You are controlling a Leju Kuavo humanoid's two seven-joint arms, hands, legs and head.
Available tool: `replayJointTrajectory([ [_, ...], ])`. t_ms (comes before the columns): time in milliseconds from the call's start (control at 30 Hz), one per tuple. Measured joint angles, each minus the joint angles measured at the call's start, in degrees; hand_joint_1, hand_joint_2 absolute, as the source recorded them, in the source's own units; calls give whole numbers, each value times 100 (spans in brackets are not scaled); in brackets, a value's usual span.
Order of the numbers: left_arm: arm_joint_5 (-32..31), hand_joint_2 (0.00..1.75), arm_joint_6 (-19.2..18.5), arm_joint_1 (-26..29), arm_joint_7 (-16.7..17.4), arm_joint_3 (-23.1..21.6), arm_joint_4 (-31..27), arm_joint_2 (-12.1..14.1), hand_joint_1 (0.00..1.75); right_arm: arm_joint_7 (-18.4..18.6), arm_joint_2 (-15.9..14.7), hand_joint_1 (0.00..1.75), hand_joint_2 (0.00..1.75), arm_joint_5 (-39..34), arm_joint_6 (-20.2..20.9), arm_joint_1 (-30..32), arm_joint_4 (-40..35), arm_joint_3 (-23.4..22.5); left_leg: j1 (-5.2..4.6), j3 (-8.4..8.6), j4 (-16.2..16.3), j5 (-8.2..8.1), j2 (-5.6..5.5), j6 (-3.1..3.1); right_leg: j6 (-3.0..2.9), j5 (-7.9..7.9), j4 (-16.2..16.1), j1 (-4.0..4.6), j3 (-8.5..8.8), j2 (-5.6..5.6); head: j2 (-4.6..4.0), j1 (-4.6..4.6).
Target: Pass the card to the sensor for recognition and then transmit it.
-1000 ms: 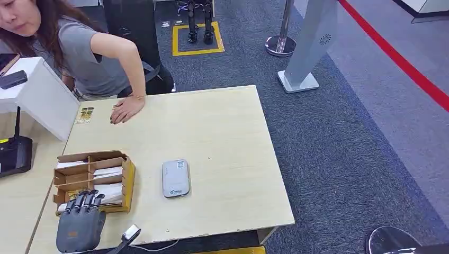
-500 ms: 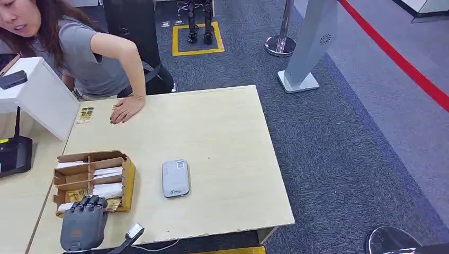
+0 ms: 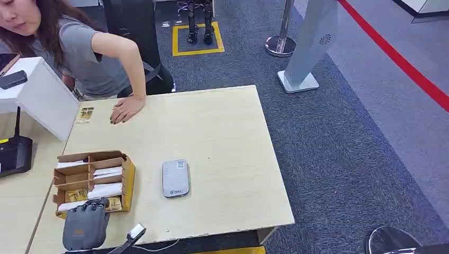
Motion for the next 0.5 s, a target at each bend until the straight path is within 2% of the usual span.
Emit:
replayJointTrajectory([
  [500,2,175,31,-29,2,-9,-120,2,175,15,26,0,0,11,50,-1,0,0,0,0,0,0,0,0,0,0,0,0,0,0,0,0],
])
